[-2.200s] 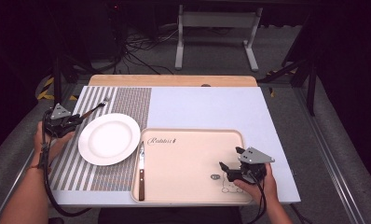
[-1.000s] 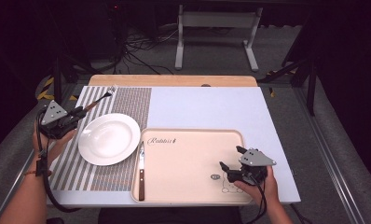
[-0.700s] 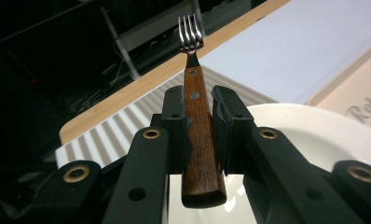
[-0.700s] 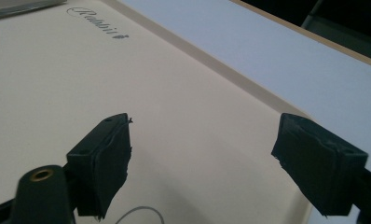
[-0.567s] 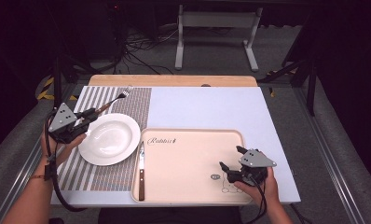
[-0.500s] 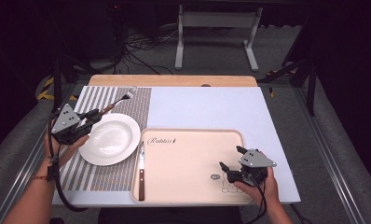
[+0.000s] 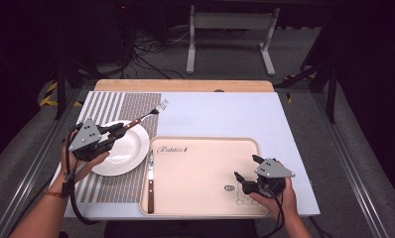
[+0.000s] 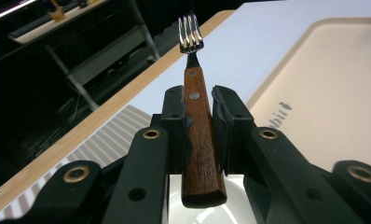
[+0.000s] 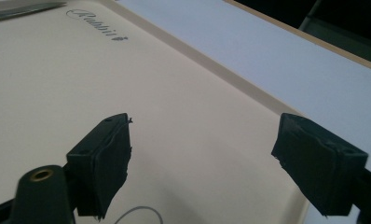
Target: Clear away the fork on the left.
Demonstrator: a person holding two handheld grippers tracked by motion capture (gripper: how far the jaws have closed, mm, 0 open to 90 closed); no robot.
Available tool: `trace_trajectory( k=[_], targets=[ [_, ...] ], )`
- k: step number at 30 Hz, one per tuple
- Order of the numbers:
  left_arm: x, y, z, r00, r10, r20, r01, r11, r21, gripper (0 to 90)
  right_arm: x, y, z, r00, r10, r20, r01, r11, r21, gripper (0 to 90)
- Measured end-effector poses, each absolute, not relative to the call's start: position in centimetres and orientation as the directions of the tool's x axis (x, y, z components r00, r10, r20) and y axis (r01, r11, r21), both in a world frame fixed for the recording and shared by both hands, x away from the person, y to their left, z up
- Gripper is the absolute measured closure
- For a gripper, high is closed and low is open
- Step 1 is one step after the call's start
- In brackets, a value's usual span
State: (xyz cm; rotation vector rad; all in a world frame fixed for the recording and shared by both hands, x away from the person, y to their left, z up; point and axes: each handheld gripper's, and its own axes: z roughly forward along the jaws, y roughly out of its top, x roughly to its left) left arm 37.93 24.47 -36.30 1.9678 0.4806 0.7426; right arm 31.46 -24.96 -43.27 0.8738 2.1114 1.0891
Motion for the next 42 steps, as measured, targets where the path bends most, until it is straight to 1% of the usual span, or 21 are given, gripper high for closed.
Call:
trace_trajectory(
  k=[11, 16, 20, 29, 37, 39, 42],
  targets=[
    [36.2, 22.2, -36.4, 0.780, 0.535, 0.326, -0.017, -0.502, 0.864, 75.8, 31.3, -25.2, -43.1, -0.597, 0.775, -0.206, 0.271, 0.437, 0.857, 19.0],
    [34.7, 20.7, -36.6, 0.811, 0.481, 0.333, -0.044, -0.516, 0.855, 75.8, 31.3, -25.0, -43.1, -0.604, 0.769, -0.210, 0.270, 0.446, 0.853, 19.0],
    [34.2, 19.9, -36.9, 0.824, 0.457, 0.334, -0.050, -0.529, 0.847, 75.8, 31.3, -24.9, -43.1, -0.607, 0.767, -0.210, 0.269, 0.447, 0.853, 19.0],
    [32.7, 17.5, -38.8, 0.868, 0.392, 0.304, -0.039, -0.557, 0.830, 75.8, 31.2, -24.8, -43.2, -0.612, 0.763, -0.208, 0.272, 0.450, 0.851, 19.0],
    [32.3, 14.7, -41.6, 0.911, 0.310, 0.273, -0.027, -0.615, 0.788, 75.8, 31.3, -24.4, -43.5, -0.620, 0.756, -0.207, 0.280, 0.460, 0.843, 18.7],
    [32.2, 14.2, -42.3, 0.913, 0.314, 0.260, -0.006, -0.626, 0.780, 75.8, 31.3, -24.3, -43.5, -0.623, 0.755, -0.205, 0.283, 0.462, 0.840, 18.7],
    [32.0, 13.6, -43.1, 0.921, 0.296, 0.254, -0.006, -0.641, 0.768, 75.8, 31.3, -24.3, -43.6, -0.626, 0.753, -0.203, 0.285, 0.463, 0.839, 18.7]
  ],
)
